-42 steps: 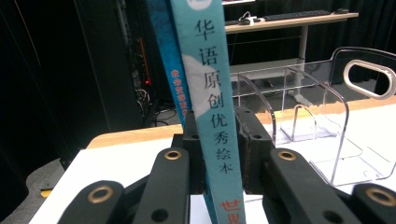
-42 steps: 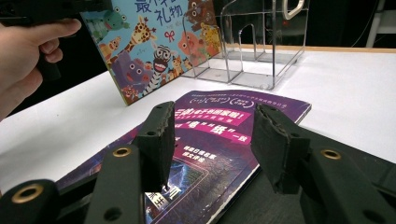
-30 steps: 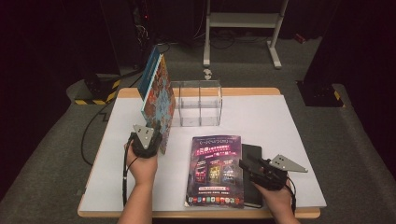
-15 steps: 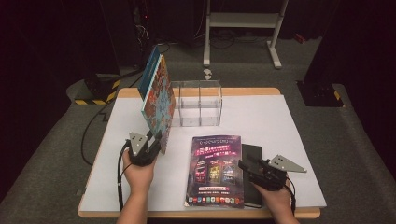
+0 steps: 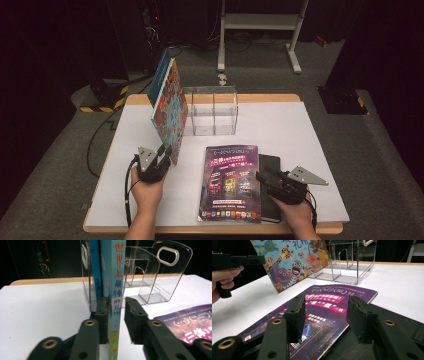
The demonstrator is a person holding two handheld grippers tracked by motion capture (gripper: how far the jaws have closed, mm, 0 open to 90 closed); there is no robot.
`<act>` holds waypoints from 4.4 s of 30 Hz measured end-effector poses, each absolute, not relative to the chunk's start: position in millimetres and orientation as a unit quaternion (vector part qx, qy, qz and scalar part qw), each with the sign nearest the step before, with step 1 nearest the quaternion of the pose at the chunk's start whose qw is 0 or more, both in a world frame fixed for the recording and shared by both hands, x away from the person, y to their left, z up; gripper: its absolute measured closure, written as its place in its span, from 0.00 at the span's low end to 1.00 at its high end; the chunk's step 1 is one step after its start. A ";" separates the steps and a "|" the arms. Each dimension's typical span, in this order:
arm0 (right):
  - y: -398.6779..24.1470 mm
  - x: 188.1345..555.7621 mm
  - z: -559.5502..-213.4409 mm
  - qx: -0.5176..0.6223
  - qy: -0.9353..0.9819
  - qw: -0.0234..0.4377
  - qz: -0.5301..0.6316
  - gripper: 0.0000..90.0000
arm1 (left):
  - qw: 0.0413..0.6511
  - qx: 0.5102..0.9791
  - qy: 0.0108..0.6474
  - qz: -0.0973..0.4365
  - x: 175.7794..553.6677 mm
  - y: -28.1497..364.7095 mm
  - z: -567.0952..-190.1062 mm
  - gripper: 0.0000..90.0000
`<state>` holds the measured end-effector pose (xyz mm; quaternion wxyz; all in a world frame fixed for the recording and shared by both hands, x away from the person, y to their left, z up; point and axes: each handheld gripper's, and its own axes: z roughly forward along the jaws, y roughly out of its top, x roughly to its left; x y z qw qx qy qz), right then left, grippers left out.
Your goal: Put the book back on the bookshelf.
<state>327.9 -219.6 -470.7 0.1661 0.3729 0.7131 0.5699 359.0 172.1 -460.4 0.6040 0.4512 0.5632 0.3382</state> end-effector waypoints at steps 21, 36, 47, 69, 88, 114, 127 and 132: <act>-214.4 325.4 -476.0 0.381 0.718 0.161 0.560 0.54 | 0.626 0.438 0.555 0.328 357.0 176.8 -465.2 0.89; -219.8 325.2 -473.5 0.381 0.714 0.168 0.563 0.54 | 0.633 0.436 0.552 0.324 350.1 178.7 -463.6 0.76; -226.7 327.2 -473.0 0.381 0.717 0.181 0.554 0.52 | 0.627 0.461 0.555 0.293 337.1 183.7 -471.4 0.64; -225.5 332.8 -480.0 0.374 0.746 0.208 0.511 0.48 | 0.565 0.534 0.576 0.255 337.1 158.9 -499.7 0.50; -224.1 337.5 -486.7 0.383 0.766 0.212 0.470 0.46 | 0.519 0.596 0.583 0.189 341.3 133.6 -513.7 0.36; -222.5 336.0 -486.5 0.388 0.771 0.211 0.459 0.41 | 0.521 0.610 0.581 0.137 340.8 120.6 -510.8 0.30; -222.3 335.1 -485.3 0.388 0.771 0.210 0.459 0.40 | 0.539 0.615 0.566 0.105 335.9 110.3 -504.5 0.22; -222.0 335.0 -485.2 0.390 0.771 0.207 0.459 0.40 | 0.533 0.627 0.561 0.092 335.0 101.9 -507.6 0.18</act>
